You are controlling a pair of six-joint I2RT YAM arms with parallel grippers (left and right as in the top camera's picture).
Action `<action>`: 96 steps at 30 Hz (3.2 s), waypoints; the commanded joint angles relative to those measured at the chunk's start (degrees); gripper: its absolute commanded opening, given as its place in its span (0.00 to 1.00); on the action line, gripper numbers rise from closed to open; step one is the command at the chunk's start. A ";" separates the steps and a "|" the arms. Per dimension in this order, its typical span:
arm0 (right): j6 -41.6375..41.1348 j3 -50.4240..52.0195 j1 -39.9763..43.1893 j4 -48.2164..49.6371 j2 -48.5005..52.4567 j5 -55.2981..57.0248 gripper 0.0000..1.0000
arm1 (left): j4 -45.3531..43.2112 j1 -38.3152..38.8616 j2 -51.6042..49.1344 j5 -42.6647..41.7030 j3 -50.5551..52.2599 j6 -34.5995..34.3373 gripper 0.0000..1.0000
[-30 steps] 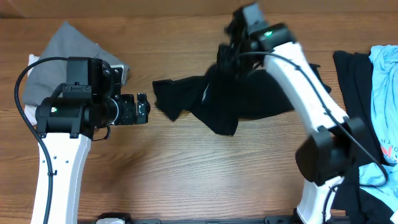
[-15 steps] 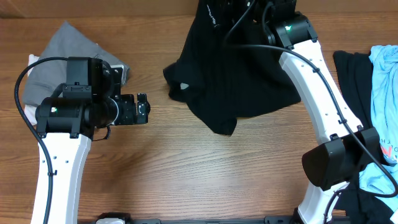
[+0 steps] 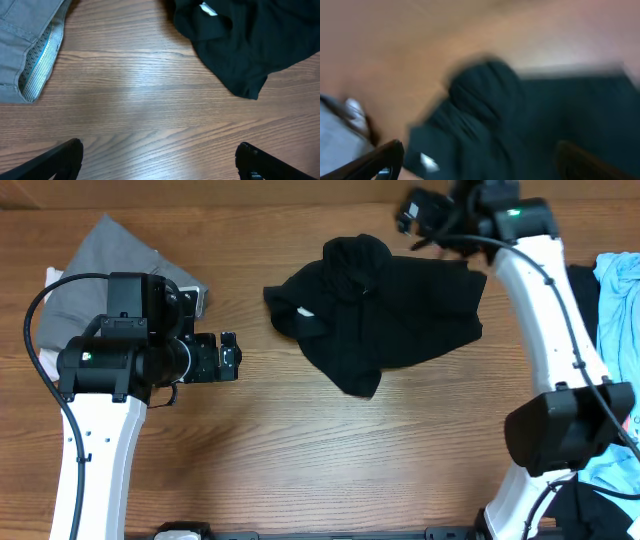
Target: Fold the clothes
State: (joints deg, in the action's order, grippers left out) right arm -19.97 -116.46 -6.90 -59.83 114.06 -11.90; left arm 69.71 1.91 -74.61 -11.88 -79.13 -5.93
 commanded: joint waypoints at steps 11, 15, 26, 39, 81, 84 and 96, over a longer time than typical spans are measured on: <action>-1.73 20.39 0.13 -12.00 0.94 0.31 0.88 | 0.00 0.39 -0.09 -8.79 -0.72 0.83 1.00; -3.04 27.39 3.85 -4.07 0.94 -0.20 0.75 | 0.15 0.81 -0.11 -8.72 -0.72 0.85 1.00; 0.04 35.63 3.78 -1.33 0.94 -10.99 0.83 | -2.27 6.45 -1.18 -8.02 -0.68 0.81 1.00; 11.02 39.36 -8.17 -0.52 0.94 -20.37 0.66 | -0.96 11.63 -10.51 -1.68 -0.42 0.57 1.00; 4.72 40.35 -19.82 8.31 1.77 -10.69 0.40 | -1.27 11.61 -13.44 0.31 -0.42 0.17 1.00; 5.25 40.04 -21.05 8.72 1.68 -10.99 0.04 | -0.81 11.61 -13.44 0.31 -0.42 0.17 1.00; -1.38 21.88 -16.24 9.01 -10.80 -45.35 0.04 | -0.44 11.61 -13.44 1.16 -0.42 0.85 1.00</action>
State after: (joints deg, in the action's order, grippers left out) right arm -15.31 -87.74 -25.12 -51.16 110.91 -48.21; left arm 69.21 13.17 -88.05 -11.68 -79.13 -5.76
